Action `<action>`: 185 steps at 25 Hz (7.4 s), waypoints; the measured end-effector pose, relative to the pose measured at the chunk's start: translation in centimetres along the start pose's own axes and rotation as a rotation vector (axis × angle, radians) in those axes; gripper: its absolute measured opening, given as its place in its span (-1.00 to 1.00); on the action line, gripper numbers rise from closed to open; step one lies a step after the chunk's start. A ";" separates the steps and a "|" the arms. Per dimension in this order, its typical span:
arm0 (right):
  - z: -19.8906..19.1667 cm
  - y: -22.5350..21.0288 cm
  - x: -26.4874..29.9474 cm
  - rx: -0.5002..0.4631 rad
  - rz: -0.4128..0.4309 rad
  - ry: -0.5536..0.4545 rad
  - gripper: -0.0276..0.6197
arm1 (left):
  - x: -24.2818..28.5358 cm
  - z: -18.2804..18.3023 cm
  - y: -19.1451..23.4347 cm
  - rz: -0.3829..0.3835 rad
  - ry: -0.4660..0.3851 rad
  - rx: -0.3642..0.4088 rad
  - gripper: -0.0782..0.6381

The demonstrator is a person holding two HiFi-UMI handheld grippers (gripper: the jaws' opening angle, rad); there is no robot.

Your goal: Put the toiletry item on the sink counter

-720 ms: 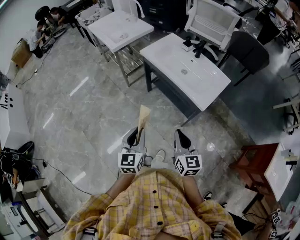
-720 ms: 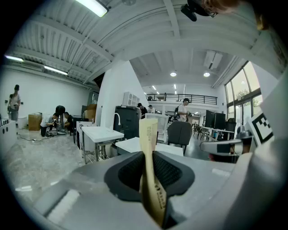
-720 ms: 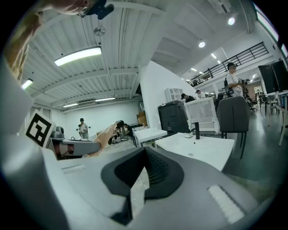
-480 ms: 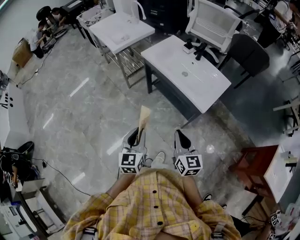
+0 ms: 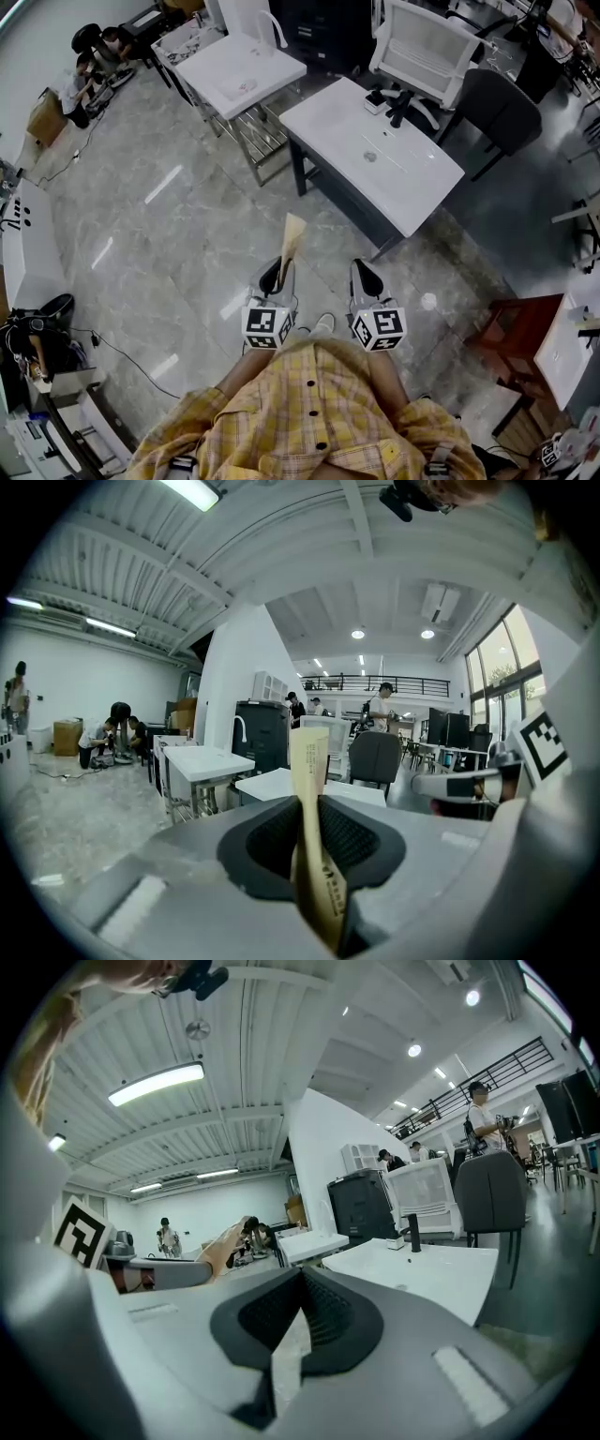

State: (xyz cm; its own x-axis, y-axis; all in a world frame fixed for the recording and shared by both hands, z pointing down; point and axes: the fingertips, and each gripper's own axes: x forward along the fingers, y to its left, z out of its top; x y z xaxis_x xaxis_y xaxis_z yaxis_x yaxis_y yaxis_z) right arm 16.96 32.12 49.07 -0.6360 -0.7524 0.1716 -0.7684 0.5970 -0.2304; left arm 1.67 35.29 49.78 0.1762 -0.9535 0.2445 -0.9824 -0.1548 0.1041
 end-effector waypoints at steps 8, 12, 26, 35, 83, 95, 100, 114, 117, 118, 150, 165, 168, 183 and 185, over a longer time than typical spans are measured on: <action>-0.5 -1.5 0.2 0.015 -0.012 0.010 -0.91 | 0.8 -0.4 -1.8 -0.030 0.012 -0.017 -0.61; -0.4 -1.9 0.4 0.022 -0.013 0.014 -0.91 | 1.5 -0.4 -1.5 -0.025 0.024 -0.028 -0.61; -0.4 -4.5 6.1 -0.003 -0.016 0.058 -0.91 | 6.9 -0.2 1.6 -0.011 0.016 -0.057 -0.61; 0.8 -6.3 14.2 -0.002 -0.022 0.085 -0.91 | 13.8 0.8 7.2 -0.004 0.047 -0.083 -0.61; 9.7 -16.8 46.8 0.035 -0.304 0.108 -0.91 | 51.0 8.9 24.0 -0.329 0.252 -0.006 -0.61; 8.2 -19.2 49.1 0.079 -0.303 0.132 -0.91 | 58.3 6.5 24.0 -0.345 0.352 0.062 -0.61; 6.9 -19.7 48.9 0.096 -0.313 0.157 -0.91 | 61.1 5.4 24.0 -0.354 0.385 0.069 -0.61; 6.1 -22.0 48.7 0.115 -0.342 0.186 -0.91 | 66.7 1.4 23.7 -0.361 0.476 0.173 -0.61; 6.1 -22.1 48.8 0.100 -0.343 0.192 -0.91 | 67.9 0.8 23.3 -0.370 0.484 0.193 -0.61; 6.1 -22.1 48.9 0.090 -0.342 0.194 -0.91 | 68.4 0.5 23.1 -0.375 0.488 0.202 -0.61; 5.6 -24.3 46.6 0.122 -0.403 0.191 -0.91 | 72.5 -3.0 22.2 -0.363 0.580 0.254 -0.43; 6.9 -23.8 45.9 0.121 -0.382 0.151 -0.91 | 69.8 2.9 21.6 -0.333 0.454 0.147 -0.43; 7.3 -23.5 45.6 0.114 -0.380 0.142 -0.91 | 68.6 4.0 21.4 -0.339 0.435 0.128 -0.43; 9.3 -22.4 44.9 0.101 -0.368 0.100 -0.91 | 62.6 9.2 21.0 -0.338 0.308 0.063 -0.65; 9.8 -22.2 44.8 0.087 -0.366 0.094 -0.91 | 61.5 9.6 21.0 -0.336 0.296 0.056 -0.72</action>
State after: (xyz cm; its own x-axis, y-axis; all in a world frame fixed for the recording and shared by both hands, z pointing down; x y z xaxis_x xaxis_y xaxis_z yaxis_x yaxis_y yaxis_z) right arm 6.24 -17.53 52.48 -0.3276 -0.8802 0.3433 -0.9394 0.2648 -0.2177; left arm -8.71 -29.13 57.71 0.4875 -0.7343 0.4725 -0.8683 -0.4644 0.1741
